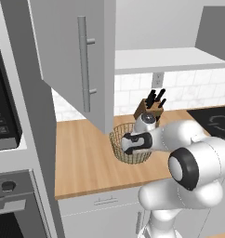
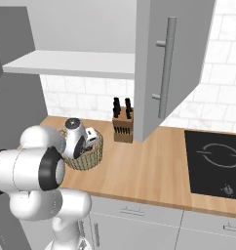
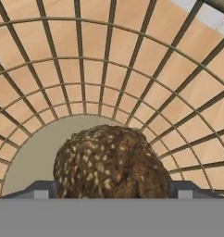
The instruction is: Open the cabinet, pick up the bread from the cabinet and place it in the basket. Then move the basket to the dining counter.
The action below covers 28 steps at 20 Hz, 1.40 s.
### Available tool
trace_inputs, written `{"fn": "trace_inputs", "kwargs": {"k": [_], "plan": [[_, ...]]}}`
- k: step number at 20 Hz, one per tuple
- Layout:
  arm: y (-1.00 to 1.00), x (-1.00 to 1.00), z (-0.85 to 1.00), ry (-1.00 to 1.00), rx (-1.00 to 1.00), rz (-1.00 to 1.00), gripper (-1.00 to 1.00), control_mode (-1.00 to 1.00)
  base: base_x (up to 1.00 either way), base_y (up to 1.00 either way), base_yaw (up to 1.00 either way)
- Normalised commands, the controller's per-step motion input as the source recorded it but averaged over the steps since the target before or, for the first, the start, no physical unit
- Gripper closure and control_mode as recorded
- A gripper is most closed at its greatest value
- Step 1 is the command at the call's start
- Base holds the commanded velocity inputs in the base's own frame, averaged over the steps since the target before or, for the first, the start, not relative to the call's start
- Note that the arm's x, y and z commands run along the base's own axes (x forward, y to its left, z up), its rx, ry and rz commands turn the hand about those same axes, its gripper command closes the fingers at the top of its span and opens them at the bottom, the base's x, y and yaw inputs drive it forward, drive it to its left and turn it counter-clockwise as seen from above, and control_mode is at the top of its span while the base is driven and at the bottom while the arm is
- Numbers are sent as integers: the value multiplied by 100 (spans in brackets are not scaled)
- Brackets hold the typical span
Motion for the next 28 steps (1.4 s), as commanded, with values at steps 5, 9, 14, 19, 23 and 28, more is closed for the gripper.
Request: {"fn": "trace_inputs", "kwargs": {"k": [5,9,14,19,23,28], "plan": [[0,0,33,0,-1,0,-100,-100,0,0,0],[0,0,47,0,0,0,-100,-100,0,0,0],[0,-2,56,2,0,0,-100,-100,0,0,0],[5,-66,49,1,0,0,-100,-100,0,0,0],[29,-100,8,8,-1,0,-100,-100,0,0,0],[19,-51,-26,8,-8,1,-100,-100,0,0,0]]}}
